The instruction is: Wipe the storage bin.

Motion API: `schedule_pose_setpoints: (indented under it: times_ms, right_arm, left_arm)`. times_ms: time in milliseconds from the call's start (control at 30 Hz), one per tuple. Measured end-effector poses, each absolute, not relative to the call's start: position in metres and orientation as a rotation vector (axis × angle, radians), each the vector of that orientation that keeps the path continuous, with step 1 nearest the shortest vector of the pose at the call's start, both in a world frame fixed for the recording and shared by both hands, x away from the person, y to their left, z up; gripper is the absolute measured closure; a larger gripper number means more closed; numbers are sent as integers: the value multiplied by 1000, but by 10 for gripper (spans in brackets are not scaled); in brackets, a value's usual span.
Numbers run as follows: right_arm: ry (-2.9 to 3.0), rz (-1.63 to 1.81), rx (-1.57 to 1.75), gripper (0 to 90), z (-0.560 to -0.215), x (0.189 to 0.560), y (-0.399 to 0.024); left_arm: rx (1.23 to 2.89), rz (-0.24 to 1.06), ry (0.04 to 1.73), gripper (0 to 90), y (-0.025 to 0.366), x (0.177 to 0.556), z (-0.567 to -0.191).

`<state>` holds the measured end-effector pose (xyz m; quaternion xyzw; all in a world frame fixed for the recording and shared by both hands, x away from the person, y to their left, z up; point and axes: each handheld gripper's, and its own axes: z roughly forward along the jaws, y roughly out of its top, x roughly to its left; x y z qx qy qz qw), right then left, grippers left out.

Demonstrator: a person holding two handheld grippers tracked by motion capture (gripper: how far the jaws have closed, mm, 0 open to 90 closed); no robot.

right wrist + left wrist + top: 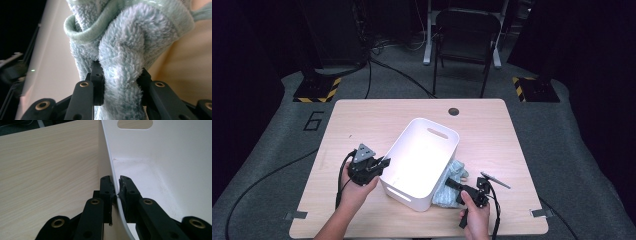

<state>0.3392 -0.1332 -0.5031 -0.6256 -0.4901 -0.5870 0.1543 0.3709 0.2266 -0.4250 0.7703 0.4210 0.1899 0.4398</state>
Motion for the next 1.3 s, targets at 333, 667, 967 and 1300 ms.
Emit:
schedule_pose_setpoints:
  times_ms: [333,667,967,1300]
  right_arm:
    - [-1460,-1827,-1672,678,-471,332,-127]
    - [-1454,-1716,-1745,679,-506,335,-127]
    - [-1494,-1512,-1839,677,-537,340,-124]
    - [-1461,-1545,-1824,682,-526,333,-124]
  left_arm:
    - [1902,473,1048,809,227,370,-425]
    - [1898,495,1058,808,225,369,-426]
    - [1883,488,1073,797,226,371,-426]
    - [1859,498,1095,802,224,370,-427]
